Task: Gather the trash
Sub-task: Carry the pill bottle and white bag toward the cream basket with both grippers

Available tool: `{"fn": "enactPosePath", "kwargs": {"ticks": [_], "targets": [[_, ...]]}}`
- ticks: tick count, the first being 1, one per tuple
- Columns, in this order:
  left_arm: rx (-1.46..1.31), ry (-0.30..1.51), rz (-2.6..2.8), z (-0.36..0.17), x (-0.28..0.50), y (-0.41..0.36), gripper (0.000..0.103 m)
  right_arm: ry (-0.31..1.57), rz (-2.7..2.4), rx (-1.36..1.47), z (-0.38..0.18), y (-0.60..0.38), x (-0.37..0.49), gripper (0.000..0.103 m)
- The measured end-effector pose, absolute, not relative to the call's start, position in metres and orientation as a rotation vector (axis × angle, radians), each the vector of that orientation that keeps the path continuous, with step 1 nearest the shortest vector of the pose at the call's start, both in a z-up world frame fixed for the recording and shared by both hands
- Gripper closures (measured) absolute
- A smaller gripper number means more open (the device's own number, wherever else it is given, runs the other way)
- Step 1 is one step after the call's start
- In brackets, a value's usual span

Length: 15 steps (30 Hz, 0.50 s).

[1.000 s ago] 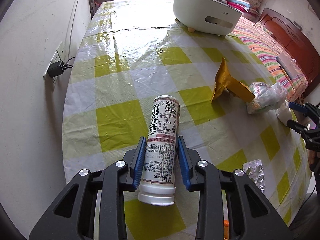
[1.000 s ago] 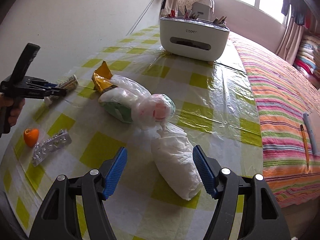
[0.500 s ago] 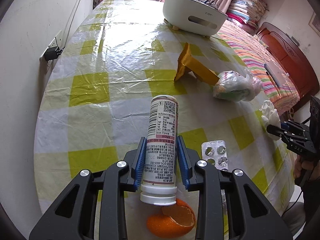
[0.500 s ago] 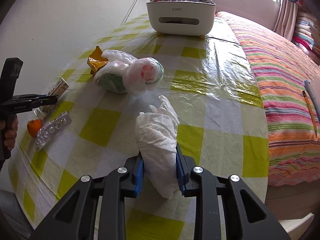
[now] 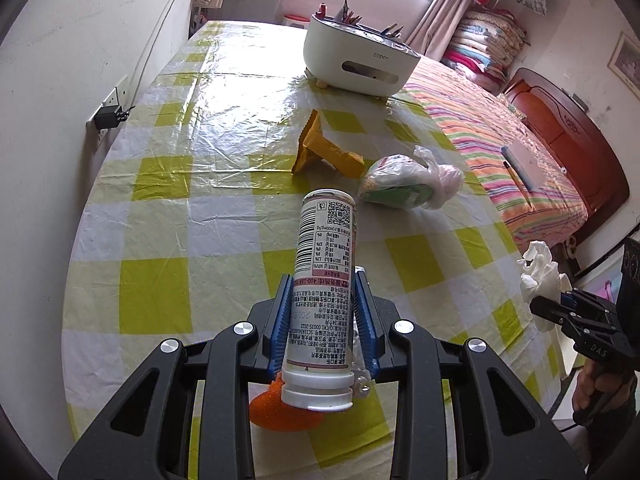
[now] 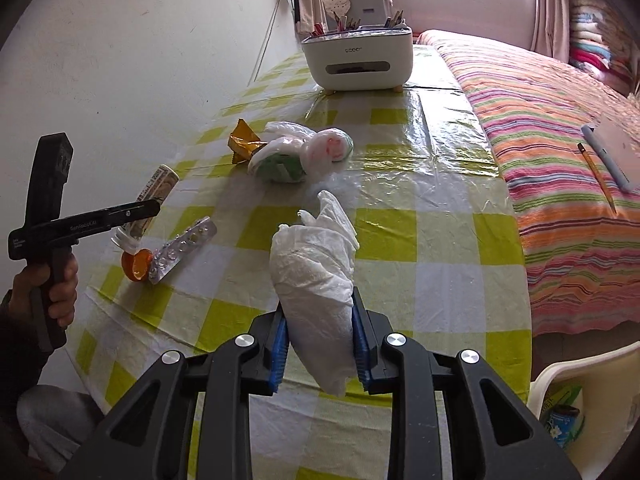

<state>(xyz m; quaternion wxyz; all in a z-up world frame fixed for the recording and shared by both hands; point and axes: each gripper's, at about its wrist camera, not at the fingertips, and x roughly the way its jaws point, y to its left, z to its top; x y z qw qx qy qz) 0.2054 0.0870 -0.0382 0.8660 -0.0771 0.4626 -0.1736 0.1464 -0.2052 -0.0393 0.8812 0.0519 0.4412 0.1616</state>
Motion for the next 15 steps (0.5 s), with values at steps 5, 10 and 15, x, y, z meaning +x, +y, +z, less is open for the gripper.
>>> {"fn": "enactPosePath", "kwargs": {"ticks": [5,10,15], "targets": [[-0.159,0.959,-0.393,-0.029,0.194,0.074,0.074,0.884,0.335,0.142,-0.026,-0.208,0.132,0.077],[-0.167,0.944,-0.407,-0.021,0.185,0.063,0.074,0.840,0.332,0.188,-0.016,-0.216,0.126,0.077],[-0.150,0.934,-0.427,-0.013,0.170,0.046,0.074,0.820,0.321,0.219,-0.012,-0.225,0.118,0.077]]}}
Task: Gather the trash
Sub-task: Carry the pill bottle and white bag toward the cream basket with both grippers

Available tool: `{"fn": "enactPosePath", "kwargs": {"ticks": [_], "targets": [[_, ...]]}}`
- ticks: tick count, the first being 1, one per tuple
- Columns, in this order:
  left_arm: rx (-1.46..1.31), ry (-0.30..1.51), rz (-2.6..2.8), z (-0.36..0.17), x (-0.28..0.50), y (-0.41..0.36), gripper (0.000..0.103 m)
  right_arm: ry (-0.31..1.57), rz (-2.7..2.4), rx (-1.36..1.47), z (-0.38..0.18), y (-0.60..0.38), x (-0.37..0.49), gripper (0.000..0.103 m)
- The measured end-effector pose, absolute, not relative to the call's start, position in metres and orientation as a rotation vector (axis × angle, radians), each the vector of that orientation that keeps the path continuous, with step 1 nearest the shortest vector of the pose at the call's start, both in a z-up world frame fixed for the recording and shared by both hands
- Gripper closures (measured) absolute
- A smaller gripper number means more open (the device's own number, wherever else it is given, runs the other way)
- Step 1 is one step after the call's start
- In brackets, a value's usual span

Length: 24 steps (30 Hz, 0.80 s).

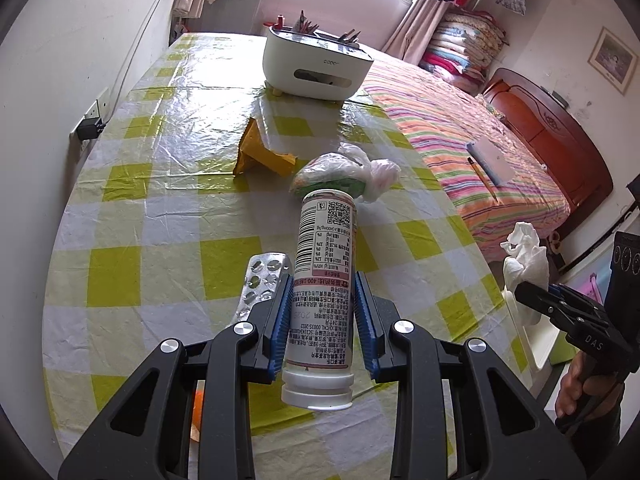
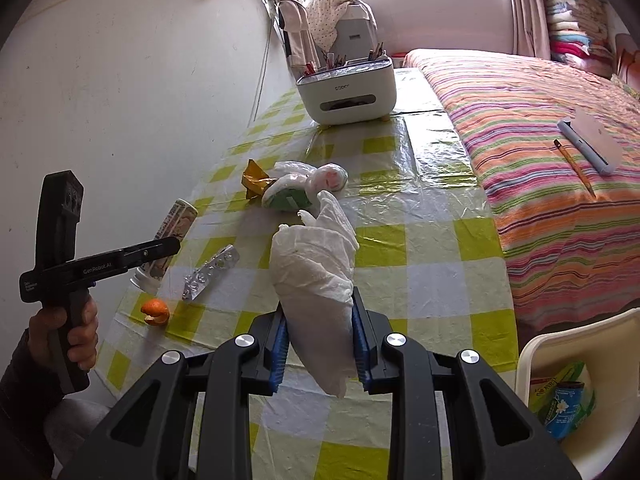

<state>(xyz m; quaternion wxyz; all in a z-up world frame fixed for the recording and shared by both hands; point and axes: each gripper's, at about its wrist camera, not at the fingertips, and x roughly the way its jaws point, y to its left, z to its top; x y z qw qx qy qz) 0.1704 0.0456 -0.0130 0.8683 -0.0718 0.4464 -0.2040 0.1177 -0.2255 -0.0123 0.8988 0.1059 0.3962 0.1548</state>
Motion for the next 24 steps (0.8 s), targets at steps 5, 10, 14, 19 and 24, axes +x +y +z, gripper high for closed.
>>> {"fn": "enactPosePath", "kwargs": {"ticks": [5,10,14,19,24], "targets": [[-0.146,0.931,-0.440,-0.005,0.159,0.026,0.074,0.800,0.308,0.240,-0.010,-0.234,0.111,0.077],[-0.148,0.921,-0.469,0.004,0.145,0.006,0.074,0.790,0.282,0.233,-0.010,-0.240,0.105,0.077],[-0.138,0.921,-0.482,0.007,0.138,-0.011,0.074,0.779,0.266,0.228,-0.009,-0.244,0.100,0.076],[-0.142,0.915,-0.497,0.012,0.132,-0.027,0.074,0.761,0.238,0.212,-0.007,-0.249,0.094,0.077],[-0.134,0.899,-0.527,0.019,0.125,-0.048,0.074,0.751,0.211,0.237,-0.008,-0.261,0.089,0.076]]}}
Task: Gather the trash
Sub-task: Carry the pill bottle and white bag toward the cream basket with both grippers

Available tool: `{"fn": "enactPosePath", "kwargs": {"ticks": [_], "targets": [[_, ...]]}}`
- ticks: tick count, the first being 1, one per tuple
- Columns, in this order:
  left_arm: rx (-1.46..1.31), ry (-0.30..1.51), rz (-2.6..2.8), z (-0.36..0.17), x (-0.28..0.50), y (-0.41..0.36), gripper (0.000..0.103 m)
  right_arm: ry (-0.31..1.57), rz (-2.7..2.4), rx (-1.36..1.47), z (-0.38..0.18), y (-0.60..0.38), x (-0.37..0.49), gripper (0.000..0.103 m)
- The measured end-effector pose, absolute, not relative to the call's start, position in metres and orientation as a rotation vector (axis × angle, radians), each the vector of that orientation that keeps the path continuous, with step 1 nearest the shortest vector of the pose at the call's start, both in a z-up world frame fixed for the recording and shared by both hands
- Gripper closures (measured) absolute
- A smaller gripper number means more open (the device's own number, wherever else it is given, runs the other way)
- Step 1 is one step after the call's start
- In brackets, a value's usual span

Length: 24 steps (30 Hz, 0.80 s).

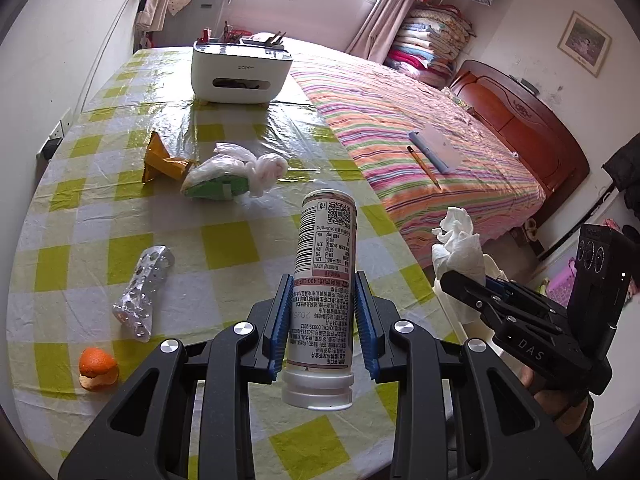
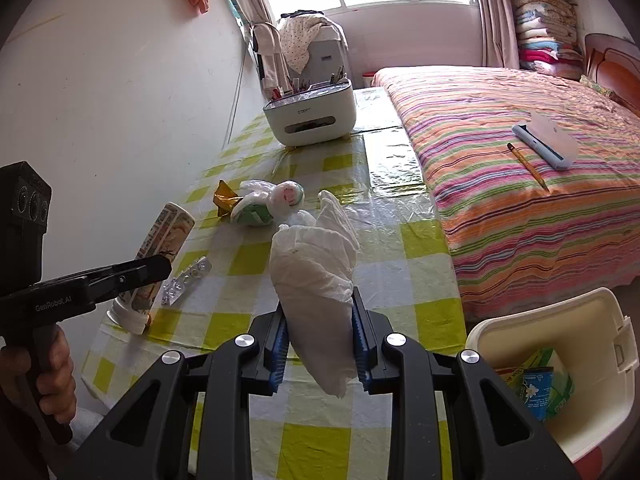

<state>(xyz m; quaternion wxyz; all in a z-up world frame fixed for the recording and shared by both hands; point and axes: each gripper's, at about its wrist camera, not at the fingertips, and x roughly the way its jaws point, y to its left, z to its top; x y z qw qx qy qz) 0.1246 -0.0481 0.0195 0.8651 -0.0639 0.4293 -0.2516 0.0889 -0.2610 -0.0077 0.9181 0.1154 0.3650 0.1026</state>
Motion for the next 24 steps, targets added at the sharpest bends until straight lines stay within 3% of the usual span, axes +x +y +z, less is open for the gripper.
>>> {"fn": "enactPosePath", "kwargs": {"ticks": [24], "targets": [[-0.071,0.887,-0.687,0.030,0.094,-0.138,0.074,0.668,-0.035,0.370,-0.010,-0.340,0.049,0.076]]}}
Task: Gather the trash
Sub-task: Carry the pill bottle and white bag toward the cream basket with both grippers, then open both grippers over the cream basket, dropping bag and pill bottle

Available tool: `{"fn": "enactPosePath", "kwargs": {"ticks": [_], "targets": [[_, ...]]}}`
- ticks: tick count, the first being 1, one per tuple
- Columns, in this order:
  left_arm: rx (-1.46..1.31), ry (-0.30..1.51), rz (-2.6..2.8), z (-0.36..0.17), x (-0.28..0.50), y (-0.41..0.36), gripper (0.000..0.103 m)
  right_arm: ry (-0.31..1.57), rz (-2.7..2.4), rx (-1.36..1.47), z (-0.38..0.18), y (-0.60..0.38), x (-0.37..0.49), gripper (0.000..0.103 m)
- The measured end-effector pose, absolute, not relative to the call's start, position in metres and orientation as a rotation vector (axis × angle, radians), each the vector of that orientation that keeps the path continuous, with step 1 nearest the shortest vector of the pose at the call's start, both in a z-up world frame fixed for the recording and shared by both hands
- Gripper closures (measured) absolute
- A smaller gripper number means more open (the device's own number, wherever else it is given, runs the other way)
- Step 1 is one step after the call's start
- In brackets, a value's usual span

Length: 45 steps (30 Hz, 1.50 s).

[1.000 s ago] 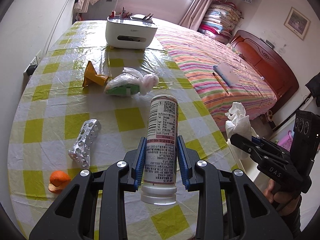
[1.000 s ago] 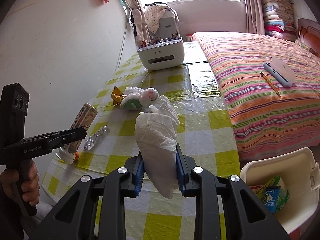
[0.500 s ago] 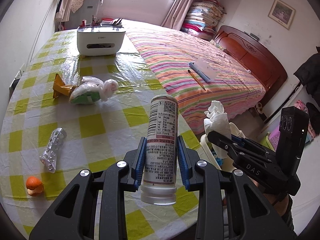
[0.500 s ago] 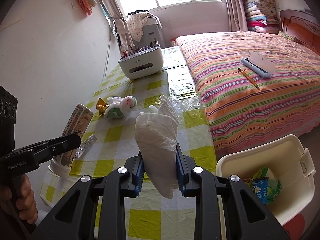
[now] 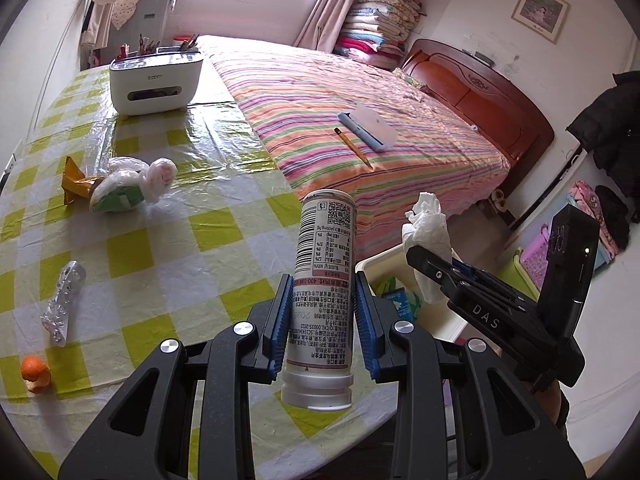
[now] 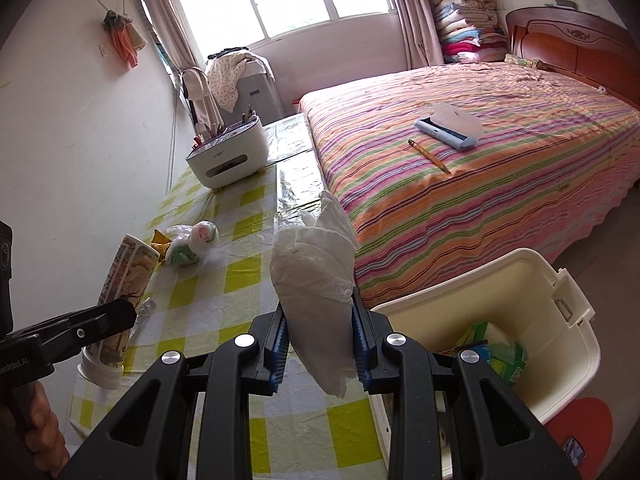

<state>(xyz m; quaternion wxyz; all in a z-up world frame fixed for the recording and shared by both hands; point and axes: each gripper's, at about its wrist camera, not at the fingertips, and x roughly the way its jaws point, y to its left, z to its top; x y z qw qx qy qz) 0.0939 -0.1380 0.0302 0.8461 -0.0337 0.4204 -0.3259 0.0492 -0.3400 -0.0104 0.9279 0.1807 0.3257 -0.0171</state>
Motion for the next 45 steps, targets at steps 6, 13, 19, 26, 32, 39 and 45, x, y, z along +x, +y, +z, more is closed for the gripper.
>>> {"fn": "enactPosePath", "kwargs": {"ticks": [6,13,19,26,32,39,45], "targets": [[-0.078,0.884,-0.721,0.033,0.088,-0.156,0.074,0.646,-0.106,0.411,-0.012,-0.362,0.042,0.076],[-0.088,0.889,-0.761,0.034,0.083,-0.182,0.074,0.648,-0.183,0.439,-0.017,-0.383,0.037,0.076],[-0.109,0.890,-0.785,0.033,0.082,-0.203,0.074,0.640,-0.232,0.449,-0.020,-0.396,0.032,0.076],[-0.123,0.897,-0.806,0.032,0.083,-0.226,0.074,0.630,-0.277,0.461,-0.023,-0.410,0.026,0.074],[-0.136,0.909,-0.823,0.029,0.085,-0.239,0.074,0.620,-0.308,0.452,-0.023,-0.415,0.023,0.074],[-0.142,0.930,-0.822,0.021,0.088,-0.249,0.074,0.612,-0.336,0.478,-0.024,-0.422,0.020,0.046],[-0.130,0.953,-0.830,0.013,0.092,-0.258,0.074,0.529,-0.390,0.517,-0.017,-0.432,0.007,0.045]]}}
